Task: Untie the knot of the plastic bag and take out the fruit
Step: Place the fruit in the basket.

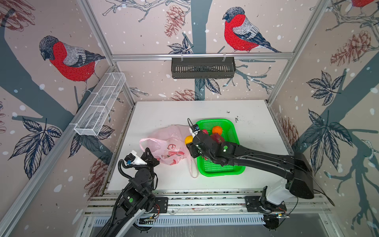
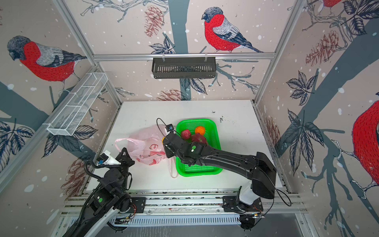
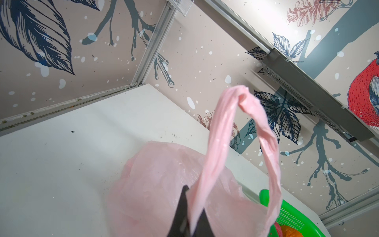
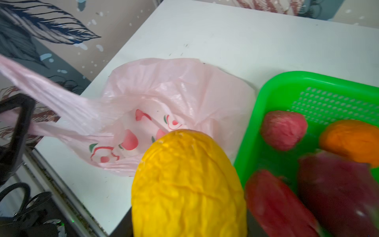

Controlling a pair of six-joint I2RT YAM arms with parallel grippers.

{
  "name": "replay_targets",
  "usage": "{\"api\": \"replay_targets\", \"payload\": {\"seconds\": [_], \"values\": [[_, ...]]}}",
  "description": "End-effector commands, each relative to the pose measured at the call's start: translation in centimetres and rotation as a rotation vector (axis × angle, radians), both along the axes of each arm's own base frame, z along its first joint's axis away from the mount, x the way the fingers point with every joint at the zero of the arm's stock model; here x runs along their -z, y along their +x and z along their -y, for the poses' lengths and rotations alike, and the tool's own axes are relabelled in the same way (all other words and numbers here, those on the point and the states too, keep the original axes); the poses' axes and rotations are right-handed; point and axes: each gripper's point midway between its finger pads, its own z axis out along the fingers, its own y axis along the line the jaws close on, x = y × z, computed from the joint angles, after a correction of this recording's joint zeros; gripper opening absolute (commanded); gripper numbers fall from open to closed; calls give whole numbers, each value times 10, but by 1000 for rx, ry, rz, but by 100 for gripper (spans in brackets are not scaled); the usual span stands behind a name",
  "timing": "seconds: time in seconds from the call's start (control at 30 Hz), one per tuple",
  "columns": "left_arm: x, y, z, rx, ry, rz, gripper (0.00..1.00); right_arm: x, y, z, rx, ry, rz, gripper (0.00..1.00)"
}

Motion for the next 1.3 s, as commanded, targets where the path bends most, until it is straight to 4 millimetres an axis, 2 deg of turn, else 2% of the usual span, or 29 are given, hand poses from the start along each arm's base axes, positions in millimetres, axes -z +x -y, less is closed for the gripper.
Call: {"api": "replay_targets", "payload": {"seconds": [0.0,0.2,0.57,0.77,1.0,1.27], "values": [[-10,0,1,8,-3,32,0,-1,20,32,108,-27,10,17],[-11,0,2,18,16,28,0,-3,56,70,214,-33,14,18],[-14,2,5,26,46,3,0,19,112,118,327,-14,-44,19],[-14,7,14,61,65,-19,0,42,128,135,357,-43,-87,20],[-13,14,25,102,102,-63,0,70,137,148,390,-72,-136,21],[-9,19,35,138,125,-92,0,86,148,168,467,-104,-153,21]]}}
